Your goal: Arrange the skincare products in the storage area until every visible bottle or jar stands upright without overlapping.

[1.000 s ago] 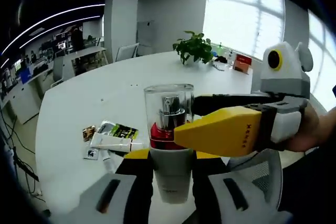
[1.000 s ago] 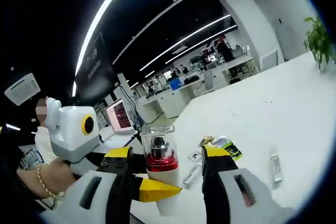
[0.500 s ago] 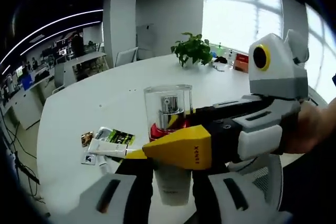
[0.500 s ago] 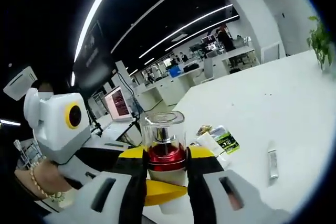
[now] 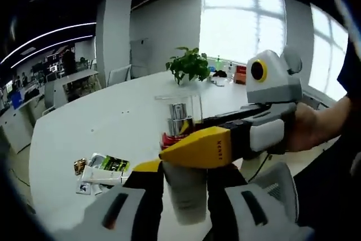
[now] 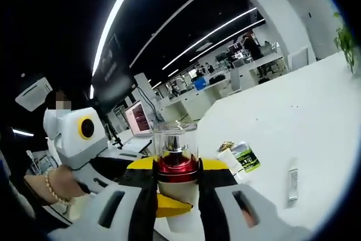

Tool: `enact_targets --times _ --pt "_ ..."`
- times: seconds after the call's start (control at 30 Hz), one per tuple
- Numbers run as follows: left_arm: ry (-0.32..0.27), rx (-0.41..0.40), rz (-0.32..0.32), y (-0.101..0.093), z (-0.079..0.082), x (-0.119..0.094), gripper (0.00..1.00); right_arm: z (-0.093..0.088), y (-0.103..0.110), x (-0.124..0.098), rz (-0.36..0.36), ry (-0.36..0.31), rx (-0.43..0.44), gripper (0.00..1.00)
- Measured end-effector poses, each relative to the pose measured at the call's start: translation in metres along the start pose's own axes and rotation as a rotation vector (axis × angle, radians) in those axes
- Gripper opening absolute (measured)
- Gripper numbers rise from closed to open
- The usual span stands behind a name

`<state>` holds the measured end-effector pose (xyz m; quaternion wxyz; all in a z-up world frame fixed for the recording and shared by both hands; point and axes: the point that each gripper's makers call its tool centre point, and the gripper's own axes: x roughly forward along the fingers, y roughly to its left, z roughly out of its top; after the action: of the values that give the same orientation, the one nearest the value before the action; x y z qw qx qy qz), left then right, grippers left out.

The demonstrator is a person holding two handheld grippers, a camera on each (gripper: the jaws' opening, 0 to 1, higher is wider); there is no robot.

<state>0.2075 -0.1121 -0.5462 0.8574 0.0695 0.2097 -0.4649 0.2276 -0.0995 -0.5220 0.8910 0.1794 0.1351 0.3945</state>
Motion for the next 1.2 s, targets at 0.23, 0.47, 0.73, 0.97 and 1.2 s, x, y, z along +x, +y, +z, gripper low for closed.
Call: enact_targets --times 0.23,0.47,0.73,0.97,1.2 --pt "-0.089 -0.048 -0.116 -0.016 0.004 -0.002 0.28 0.011 0.014 -0.015 0.202 0.007 -0.101 0.25" --pt "-0.148 -0.041 -0.279 -0.046 0.015 -0.006 0.3 0.019 0.044 -0.042 0.469 0.041 -0.228 0.26" --pt "-0.122 0.061 -0.376 -0.069 0.013 -0.002 0.28 0.009 0.06 -0.055 0.571 0.125 -0.343 0.26" --pt "-0.084 0.156 -0.373 -0.061 0.0 0.006 0.27 -0.004 0.055 -0.046 0.507 0.152 -0.421 0.26" --pt "-0.067 0.188 -0.421 -0.056 -0.022 0.023 0.27 -0.027 0.035 -0.036 0.44 0.188 -0.435 0.27"
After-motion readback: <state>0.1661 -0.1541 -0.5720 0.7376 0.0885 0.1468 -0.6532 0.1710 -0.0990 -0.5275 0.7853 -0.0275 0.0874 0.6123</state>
